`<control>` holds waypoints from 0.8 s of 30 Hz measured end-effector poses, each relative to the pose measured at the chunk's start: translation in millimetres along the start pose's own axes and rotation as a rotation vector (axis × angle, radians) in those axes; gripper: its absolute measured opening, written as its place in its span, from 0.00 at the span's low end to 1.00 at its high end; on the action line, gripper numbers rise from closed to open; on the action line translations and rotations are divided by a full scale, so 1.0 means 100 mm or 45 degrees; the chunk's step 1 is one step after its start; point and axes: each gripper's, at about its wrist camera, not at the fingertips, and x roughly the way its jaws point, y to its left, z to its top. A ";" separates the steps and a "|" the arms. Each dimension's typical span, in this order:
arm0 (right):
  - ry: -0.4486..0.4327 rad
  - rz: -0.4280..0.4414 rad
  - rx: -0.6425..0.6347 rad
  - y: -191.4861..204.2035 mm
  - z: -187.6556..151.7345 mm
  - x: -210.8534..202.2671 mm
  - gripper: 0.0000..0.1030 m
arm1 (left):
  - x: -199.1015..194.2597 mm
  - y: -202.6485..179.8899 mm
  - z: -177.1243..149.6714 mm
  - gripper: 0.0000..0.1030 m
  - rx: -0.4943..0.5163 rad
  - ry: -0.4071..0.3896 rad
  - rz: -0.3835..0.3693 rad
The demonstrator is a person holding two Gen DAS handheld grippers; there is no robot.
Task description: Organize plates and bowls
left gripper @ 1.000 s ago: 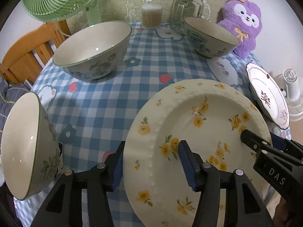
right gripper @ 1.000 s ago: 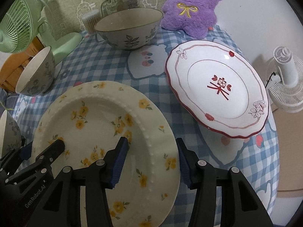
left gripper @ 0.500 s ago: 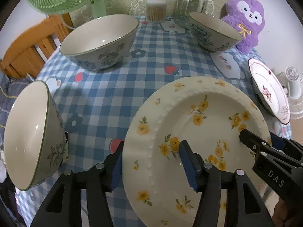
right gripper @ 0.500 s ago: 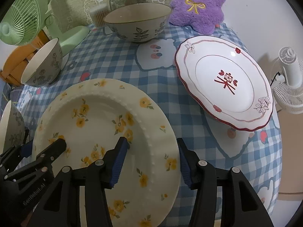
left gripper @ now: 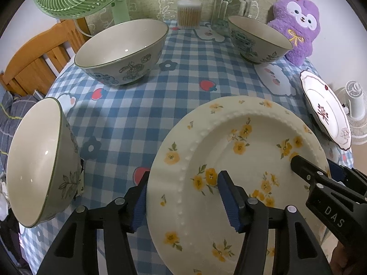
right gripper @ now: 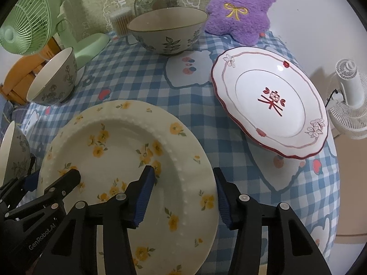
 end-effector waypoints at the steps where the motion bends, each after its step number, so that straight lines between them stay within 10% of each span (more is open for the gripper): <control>1: 0.002 -0.002 0.001 0.01 0.00 -0.01 0.51 | -0.01 0.00 0.00 0.56 -0.001 -0.001 0.003; 24: -0.086 -0.029 0.031 0.18 0.01 -0.59 0.51 | -0.51 0.16 -0.03 0.54 -0.004 -0.083 -0.050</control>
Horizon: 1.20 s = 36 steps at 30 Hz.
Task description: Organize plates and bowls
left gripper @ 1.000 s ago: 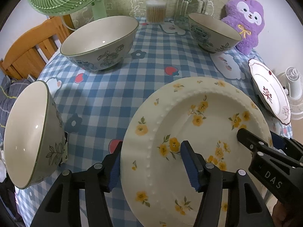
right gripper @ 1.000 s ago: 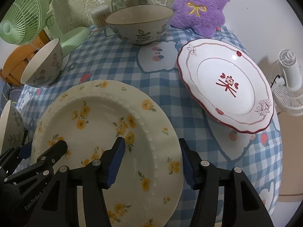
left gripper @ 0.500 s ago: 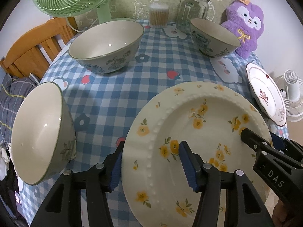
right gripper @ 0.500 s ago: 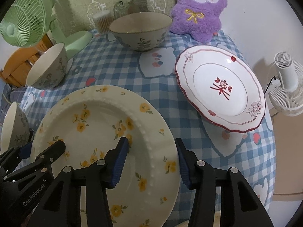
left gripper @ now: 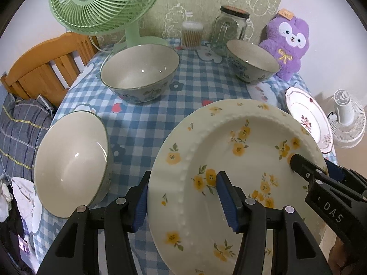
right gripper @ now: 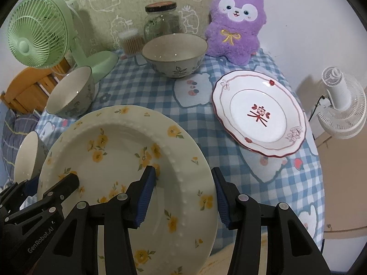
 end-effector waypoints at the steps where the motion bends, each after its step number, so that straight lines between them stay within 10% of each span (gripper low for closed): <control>1: -0.003 -0.003 0.004 0.00 -0.01 -0.03 0.51 | -0.03 0.01 0.00 0.54 0.002 -0.006 -0.006; 36: -0.107 -0.155 0.215 0.04 -0.68 -0.85 0.51 | -0.65 -0.01 -0.38 0.53 0.140 -0.114 -0.136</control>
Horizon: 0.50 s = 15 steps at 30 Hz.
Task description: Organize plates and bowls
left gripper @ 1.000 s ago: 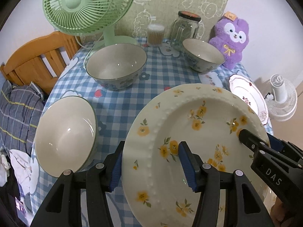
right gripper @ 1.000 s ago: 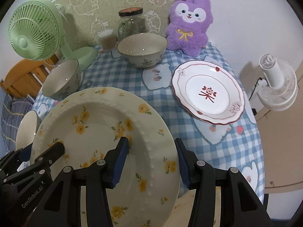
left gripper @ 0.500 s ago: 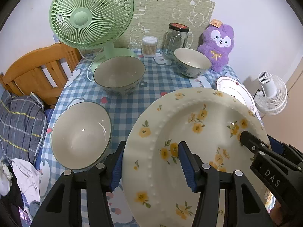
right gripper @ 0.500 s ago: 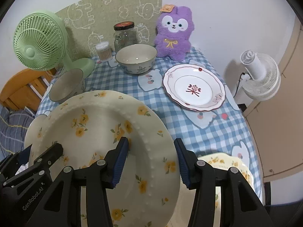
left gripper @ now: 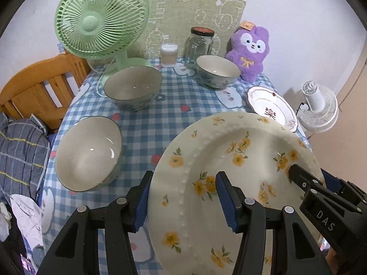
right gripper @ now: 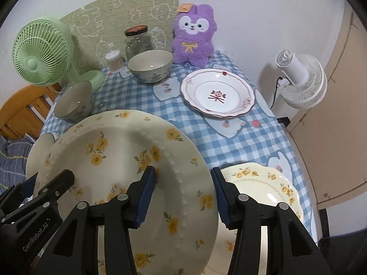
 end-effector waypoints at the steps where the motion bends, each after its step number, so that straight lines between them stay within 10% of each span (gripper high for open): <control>1: 0.004 0.004 0.005 -0.05 0.00 0.01 0.51 | 0.01 -0.04 0.00 0.53 0.003 0.004 0.000; 15: 0.057 0.029 -0.038 -0.67 0.02 0.13 0.51 | 0.12 -0.63 -0.12 0.53 -0.049 0.039 0.018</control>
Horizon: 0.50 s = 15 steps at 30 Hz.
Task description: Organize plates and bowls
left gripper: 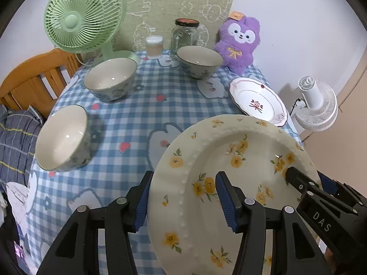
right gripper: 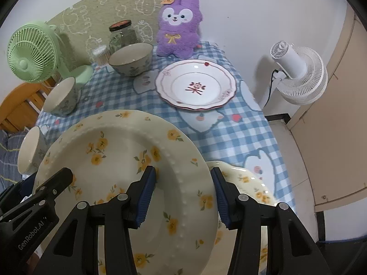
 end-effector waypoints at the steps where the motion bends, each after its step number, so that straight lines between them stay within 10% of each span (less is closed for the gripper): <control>1: 0.002 -0.002 -0.002 -0.05 0.00 0.00 0.51 | 0.01 -0.03 -0.01 0.53 -0.002 0.002 -0.002; 15: 0.049 -0.004 -0.001 -0.57 -0.19 0.10 0.51 | 0.15 -0.51 -0.27 0.53 -0.006 0.034 -0.006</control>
